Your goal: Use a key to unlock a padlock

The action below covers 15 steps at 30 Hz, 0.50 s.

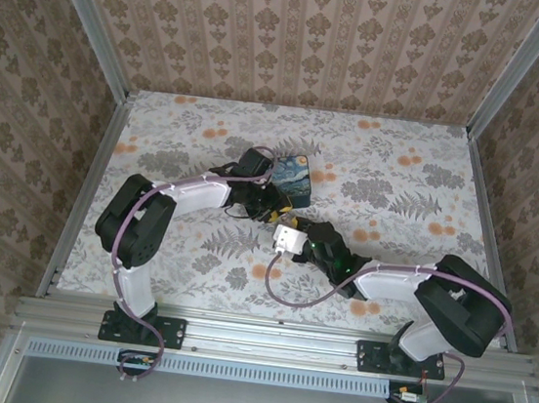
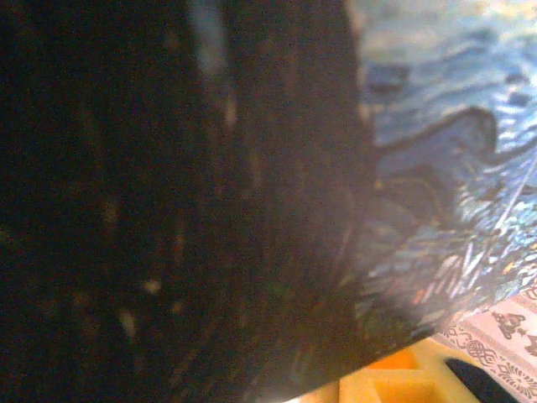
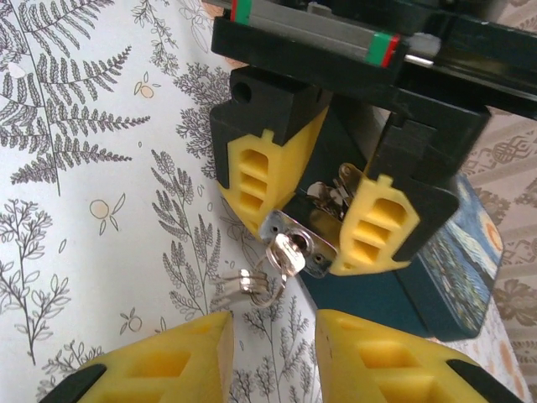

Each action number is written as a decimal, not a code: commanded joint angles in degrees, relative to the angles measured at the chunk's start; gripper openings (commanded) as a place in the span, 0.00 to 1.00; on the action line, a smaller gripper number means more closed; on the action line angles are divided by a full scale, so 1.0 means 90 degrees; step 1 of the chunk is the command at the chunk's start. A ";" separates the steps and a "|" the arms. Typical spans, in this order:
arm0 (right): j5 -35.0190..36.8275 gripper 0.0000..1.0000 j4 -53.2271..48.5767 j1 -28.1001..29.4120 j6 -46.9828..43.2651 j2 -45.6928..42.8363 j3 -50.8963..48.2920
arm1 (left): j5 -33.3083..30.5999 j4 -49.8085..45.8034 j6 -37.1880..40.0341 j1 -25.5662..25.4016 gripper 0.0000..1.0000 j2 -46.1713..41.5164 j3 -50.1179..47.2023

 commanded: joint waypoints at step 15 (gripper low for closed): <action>0.0113 0.27 0.0798 -0.0016 0.0200 0.0772 0.0501 | 0.0464 -0.0646 -0.0583 0.0033 0.00 0.0073 -0.0218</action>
